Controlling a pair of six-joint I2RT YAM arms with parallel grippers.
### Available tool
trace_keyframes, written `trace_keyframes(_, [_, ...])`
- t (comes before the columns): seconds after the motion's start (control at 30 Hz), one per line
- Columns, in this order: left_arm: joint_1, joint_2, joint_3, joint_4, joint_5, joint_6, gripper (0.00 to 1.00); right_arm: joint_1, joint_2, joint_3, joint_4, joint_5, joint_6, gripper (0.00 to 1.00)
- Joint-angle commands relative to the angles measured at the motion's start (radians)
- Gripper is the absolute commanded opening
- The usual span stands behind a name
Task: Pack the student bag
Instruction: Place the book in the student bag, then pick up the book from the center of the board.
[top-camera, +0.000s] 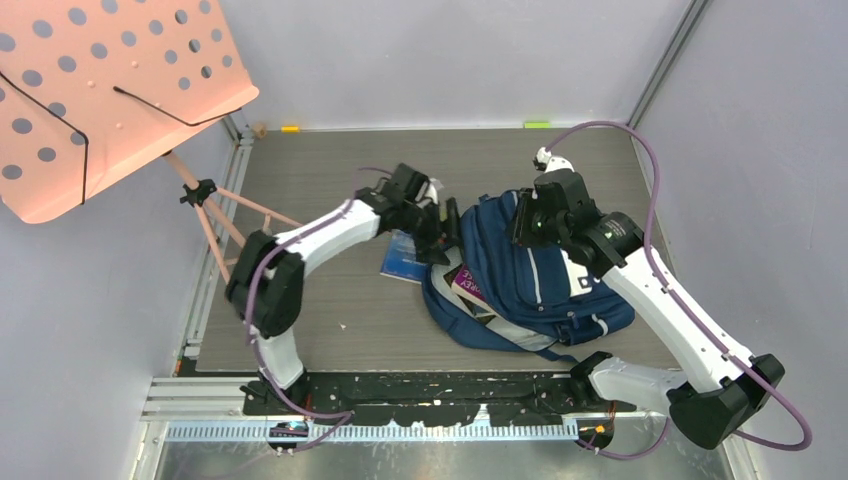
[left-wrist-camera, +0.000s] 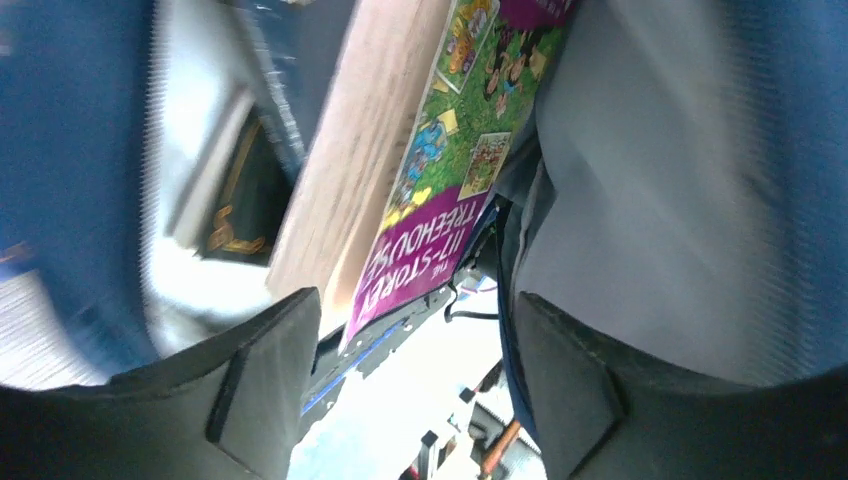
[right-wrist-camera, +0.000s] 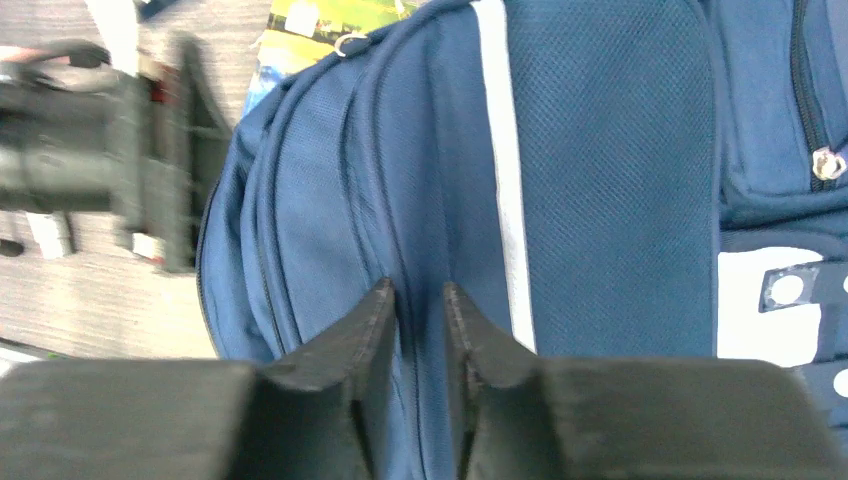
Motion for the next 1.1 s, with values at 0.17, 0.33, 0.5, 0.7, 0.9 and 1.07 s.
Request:
trace_keyframes(0.17, [0.235, -0.286, -0.069, -0.153, -0.128, 0.219, 0.84, -0.002, -0.039, 0.078, -0.12, -0.027, 0.044, 0.62])
trace_keyframes(0.33, [0.358, -0.267, -0.082, -0.171, -0.138, 0.287, 0.84, -0.002, 0.076, 0.204, -0.101, -0.005, -0.023, 0.67])
trace_keyframes(0.5, [0.39, -0.193, -0.026, -0.193, -0.146, 0.362, 0.85, -0.018, 0.291, 0.321, -0.031, -0.049, -0.051, 0.73])
trace_keyframes(0.7, [0.411, -0.111, 0.021, -0.198, -0.135, 0.4, 0.85, -0.054, 0.582, 0.465, 0.075, -0.226, -0.065, 0.72])
trace_keyframes(0.9, [0.415, -0.115, -0.011, -0.167, -0.139, 0.437, 0.85, -0.094, 0.902, 0.705, 0.027, -0.331, -0.099, 0.71])
trace_keyframes(1.07, [0.416, -0.134, -0.047, -0.157, -0.177, 0.466, 0.85, -0.126, 1.117, 0.868, -0.104, -0.355, -0.106, 0.67])
